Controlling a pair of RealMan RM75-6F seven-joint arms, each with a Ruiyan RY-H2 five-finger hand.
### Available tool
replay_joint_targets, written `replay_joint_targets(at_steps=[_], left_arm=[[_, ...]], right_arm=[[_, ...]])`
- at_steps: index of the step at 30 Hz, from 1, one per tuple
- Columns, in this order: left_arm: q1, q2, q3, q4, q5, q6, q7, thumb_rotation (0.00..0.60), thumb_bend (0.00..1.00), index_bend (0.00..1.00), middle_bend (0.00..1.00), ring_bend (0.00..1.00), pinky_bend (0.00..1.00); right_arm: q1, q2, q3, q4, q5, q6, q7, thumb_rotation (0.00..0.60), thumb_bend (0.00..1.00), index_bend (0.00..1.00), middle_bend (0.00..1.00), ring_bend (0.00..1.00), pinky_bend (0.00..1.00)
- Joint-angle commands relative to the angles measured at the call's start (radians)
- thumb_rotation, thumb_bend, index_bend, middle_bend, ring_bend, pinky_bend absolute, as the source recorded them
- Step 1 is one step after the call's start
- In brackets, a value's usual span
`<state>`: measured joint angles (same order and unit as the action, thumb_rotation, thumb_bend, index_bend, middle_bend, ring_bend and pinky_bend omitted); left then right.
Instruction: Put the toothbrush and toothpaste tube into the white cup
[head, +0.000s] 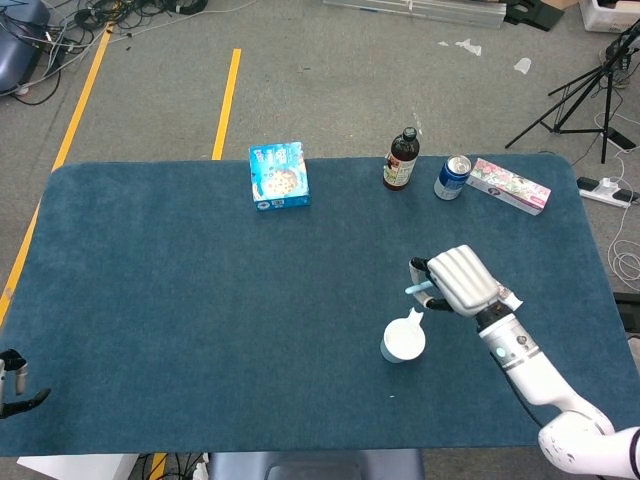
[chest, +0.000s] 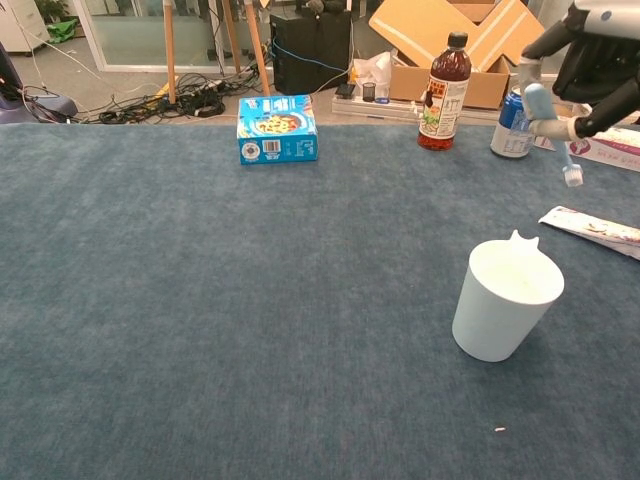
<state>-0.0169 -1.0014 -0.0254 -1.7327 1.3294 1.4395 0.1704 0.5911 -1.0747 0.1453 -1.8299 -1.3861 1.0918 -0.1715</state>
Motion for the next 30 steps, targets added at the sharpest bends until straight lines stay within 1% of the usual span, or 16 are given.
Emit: replay_joint_targets(at_steps=[1,4,7,12,20,24,30], left_arm=[[0.0,0.0,0.0,0.0,0.0,0.0,0.001,0.6,0.0,0.81,0.54,0.43,0.39],[0.0,0.0,0.0,0.0,0.0,0.0,0.001,0.6,0.0,0.81,0.54,0.43,0.39],[-0.001,0.0,-0.001,0.0,-0.003,-0.001,0.0,0.6,0.0,0.81,0.54,0.43,0.39],[-0.001,-0.001,0.0,0.001,-0.003,-0.002,0.002,0.6,0.0,0.81,0.54,0.43,0.39],[0.0,0.001,-0.001,0.0,-0.005,-0.002,-0.003,0.6,0.0,0.81,0.54,0.43,0.39],[0.001,0.002,0.0,-0.001,-0.001,0.001,-0.006,0.6,0.0,0.81,0.54,0.43,0.39],[0.001,0.003,0.0,-0.002,0.001,0.003,-0.008,0.6,0.0,0.81,0.54,0.43,0.39]], right_arm=[[-0.025,0.089,-0.029,-0.095,-0.086,0.002,0.088,0.6,0.43,0.71,1.0,1.0,1.0],[-0.034,0.137,-0.051,-0.131,-0.144,-0.005,0.152,0.6,0.43,0.71,1.0,1.0,1.0],[-0.039,0.17,-0.072,-0.145,-0.195,-0.012,0.22,0.6,0.43,0.71,1.0,1.0,1.0],[-0.034,0.186,-0.095,-0.133,-0.262,-0.025,0.336,0.6,0.43,0.71,1.0,1.0,1.0],[-0.006,0.148,-0.116,-0.085,-0.336,-0.04,0.469,0.6,0.43,0.71,1.0,1.0,1.0],[0.01,0.115,-0.127,-0.052,-0.369,-0.038,0.54,0.6,0.43,0.71,1.0,1.0,1.0],[0.046,0.047,-0.145,0.027,-0.419,-0.041,0.648,0.6,0.43,0.71,1.0,1.0,1.0]])
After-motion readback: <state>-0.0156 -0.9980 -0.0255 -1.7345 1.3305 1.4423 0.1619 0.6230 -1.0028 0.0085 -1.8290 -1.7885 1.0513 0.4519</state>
